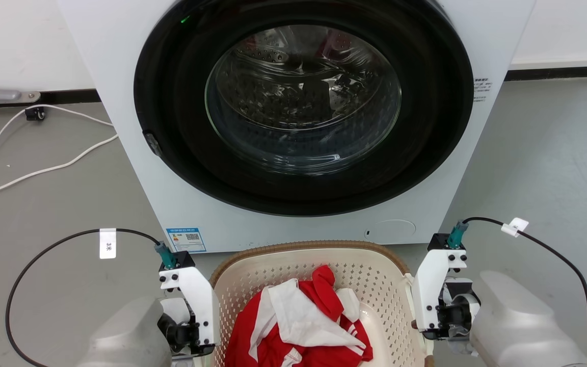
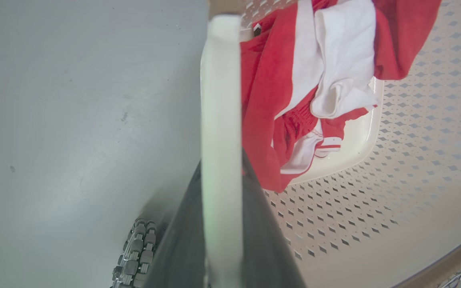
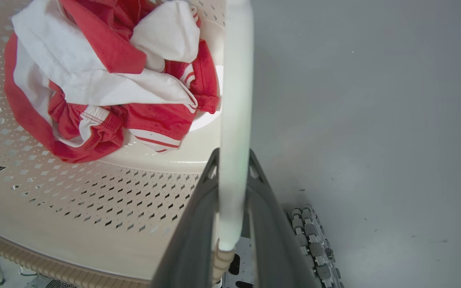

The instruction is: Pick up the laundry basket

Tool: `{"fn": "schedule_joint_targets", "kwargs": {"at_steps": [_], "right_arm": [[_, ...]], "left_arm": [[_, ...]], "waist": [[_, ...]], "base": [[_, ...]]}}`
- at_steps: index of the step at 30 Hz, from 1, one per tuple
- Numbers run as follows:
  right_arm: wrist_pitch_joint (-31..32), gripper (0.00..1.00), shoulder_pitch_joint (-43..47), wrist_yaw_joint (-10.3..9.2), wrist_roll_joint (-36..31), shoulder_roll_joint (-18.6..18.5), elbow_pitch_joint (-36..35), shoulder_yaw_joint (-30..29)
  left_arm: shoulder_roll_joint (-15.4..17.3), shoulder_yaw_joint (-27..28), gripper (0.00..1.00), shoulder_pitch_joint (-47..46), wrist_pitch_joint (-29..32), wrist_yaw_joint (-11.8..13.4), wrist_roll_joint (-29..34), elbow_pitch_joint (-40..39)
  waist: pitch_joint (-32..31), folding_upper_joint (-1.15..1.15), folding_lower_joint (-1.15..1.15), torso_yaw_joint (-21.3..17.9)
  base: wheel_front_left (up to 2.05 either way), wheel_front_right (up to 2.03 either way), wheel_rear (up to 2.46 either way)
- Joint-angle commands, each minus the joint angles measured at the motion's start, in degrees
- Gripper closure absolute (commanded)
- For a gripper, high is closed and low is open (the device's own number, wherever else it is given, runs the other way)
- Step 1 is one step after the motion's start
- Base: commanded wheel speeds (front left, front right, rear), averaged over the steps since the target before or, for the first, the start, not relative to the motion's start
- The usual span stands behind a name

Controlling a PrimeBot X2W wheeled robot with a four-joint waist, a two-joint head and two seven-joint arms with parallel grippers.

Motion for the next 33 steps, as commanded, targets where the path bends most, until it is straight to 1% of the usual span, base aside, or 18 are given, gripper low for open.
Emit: {"fn": "schedule_joint_targets", "kwargs": {"at_steps": [1,33], "right_arm": [[-0.03,1.00,0.49,0.69,0.07,2.05,-0.73,-0.06],[0.18,1.00,1.10,0.69,0.07,2.06,-0.73,-0.94]], "left_arm": [[-2.10,-0.01,1.00,0.17,-0.28,-0.91,-0.61,-1.16],[-1.88,-1.29,1.00,0.58,-0.95,-0.90,-1.90,-1.50]], "waist": [[-0.05,0.00,0.00,0.00],[-0.09,0.00,0.00,0.19]], "base": [[0.00,0.00,0.00],[0.00,0.00,0.00]]}}
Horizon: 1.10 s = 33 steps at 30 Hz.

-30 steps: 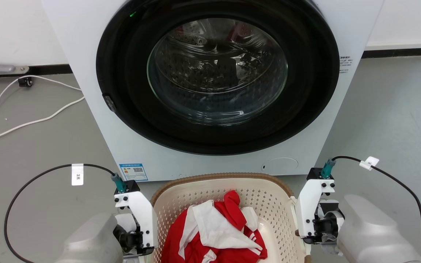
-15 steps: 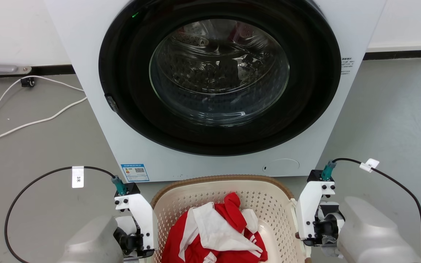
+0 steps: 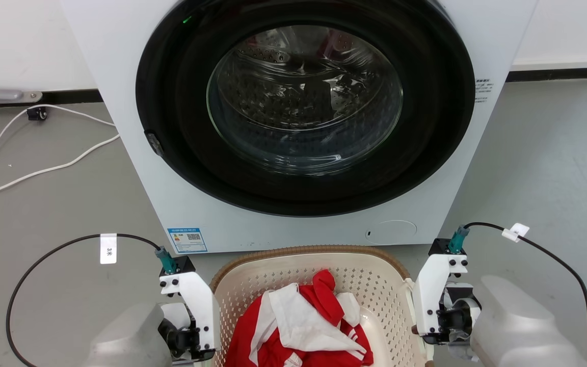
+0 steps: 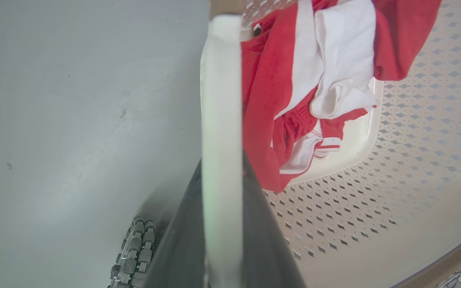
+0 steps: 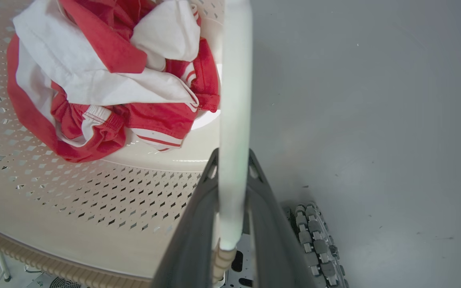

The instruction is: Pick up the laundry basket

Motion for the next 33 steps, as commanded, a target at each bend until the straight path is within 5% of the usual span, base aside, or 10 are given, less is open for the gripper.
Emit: {"fn": "schedule_joint_targets", "kwargs": {"at_steps": [1,33], "right_arm": [[-0.05,1.00,0.23,0.69,0.08,2.05,-0.73,-0.10],[-0.03,1.00,0.83,0.69,2.39,2.05,-0.73,1.03]], "left_arm": [[-1.87,-0.01,1.00,-0.09,-0.24,-0.90,-0.73,-1.48],[-1.59,-1.11,1.00,0.01,-0.50,-0.89,-1.62,-0.97]], "waist": [[0.05,0.00,0.00,-0.04],[-0.05,0.00,0.00,-0.21]], "base": [[0.00,0.00,0.00],[0.00,0.00,0.00]]}}
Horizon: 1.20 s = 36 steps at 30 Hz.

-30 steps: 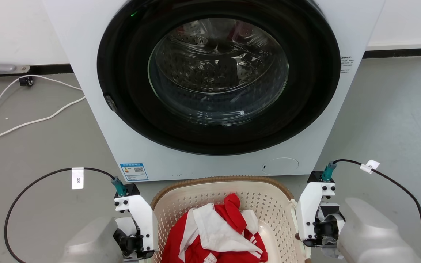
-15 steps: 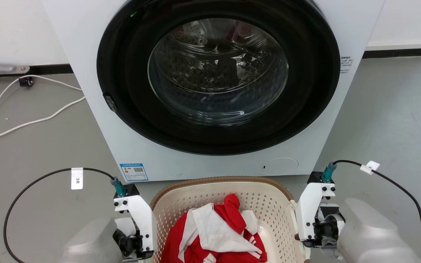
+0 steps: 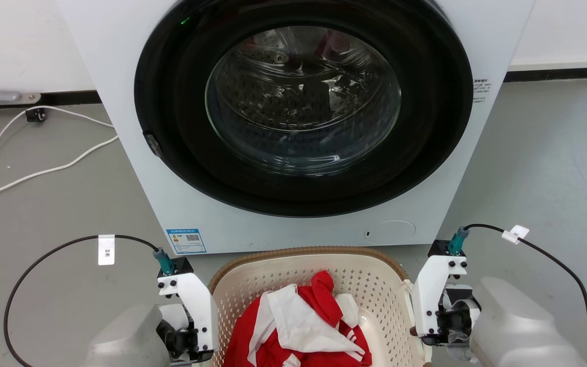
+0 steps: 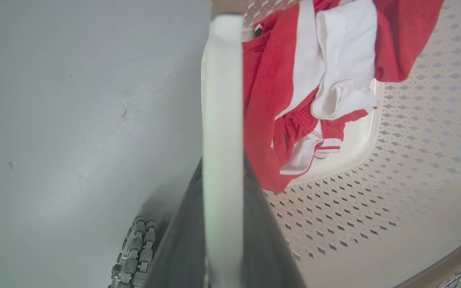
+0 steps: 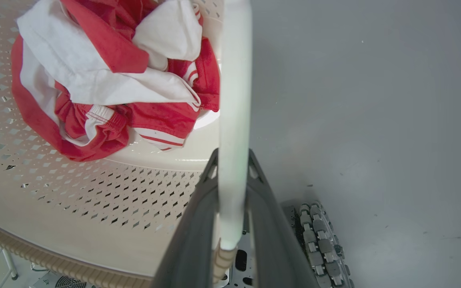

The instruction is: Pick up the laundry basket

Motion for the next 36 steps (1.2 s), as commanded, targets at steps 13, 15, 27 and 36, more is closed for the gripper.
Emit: {"fn": "schedule_joint_targets", "kwargs": {"at_steps": [13,15,27,36], "right_arm": [[0.13,1.00,0.83,0.69,0.19,2.00,-0.73,-0.49],[0.16,1.00,0.90,0.70,0.23,2.00,-0.73,-0.54],[0.27,1.00,1.03,0.70,0.37,2.01,-0.73,-0.64],[0.46,1.00,1.21,0.70,0.01,2.01,-0.73,-0.95]], "left_arm": [[-2.02,-0.31,1.00,-0.04,-0.44,-0.90,-0.81,-0.86],[-2.08,-0.35,1.00,-0.06,-0.50,-0.90,-0.85,-0.86],[-1.92,-0.66,1.00,0.12,-0.75,-0.90,-1.29,-0.90],[-1.98,-0.81,1.00,0.23,-0.58,-0.90,-1.55,-0.98]], "waist": [[-0.02,0.00,0.00,0.02],[-0.01,0.00,0.00,0.04],[-0.04,0.00,0.00,0.06],[0.00,0.00,0.00,0.18]], "base": [[0.00,0.00,0.00],[0.00,0.00,0.00],[0.00,0.00,0.00],[0.00,0.00,0.00]]}}
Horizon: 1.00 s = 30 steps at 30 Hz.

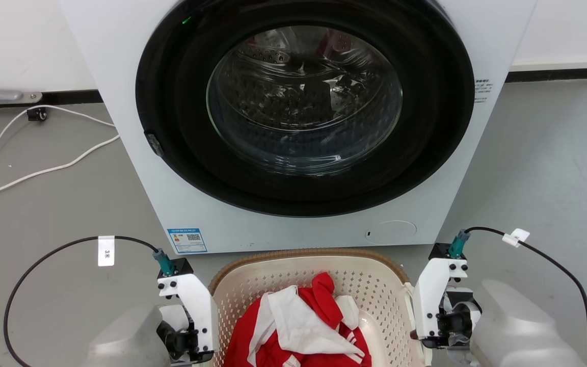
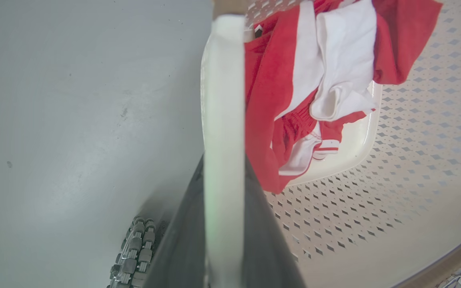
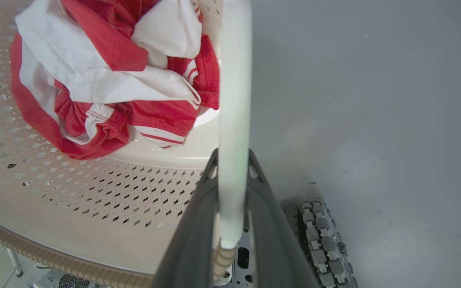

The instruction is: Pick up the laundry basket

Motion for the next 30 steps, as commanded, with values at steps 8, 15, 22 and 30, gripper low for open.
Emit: {"fn": "schedule_joint_targets", "kwargs": {"at_steps": [8,15,22,30], "right_arm": [[0.24,1.00,0.77,0.70,-0.01,1.99,-0.73,-0.33],[0.41,1.00,0.78,0.70,-0.07,1.99,-0.73,-0.44],[0.46,1.00,0.87,0.70,0.05,1.99,-0.73,-0.62],[0.52,1.00,0.91,0.70,0.20,1.99,-0.74,-0.75]], "left_arm": [[-1.86,-0.06,1.00,0.47,-0.20,-0.90,-0.87,-1.18],[-1.84,-0.24,1.00,0.36,-0.33,-0.90,-0.87,-1.15],[-1.97,-0.43,1.00,0.27,-0.39,-0.90,-1.07,-1.08],[-1.85,-0.67,1.00,0.32,-0.42,-0.90,-1.19,-1.19]], "waist": [[-0.02,0.00,0.00,-0.01],[0.01,0.00,0.00,-0.03],[0.04,0.00,0.00,-0.01],[0.02,0.00,0.00,0.02]], "base": [[0.00,0.00,0.00],[0.00,0.00,0.00],[0.00,0.00,0.00],[0.00,0.00,0.00]]}}
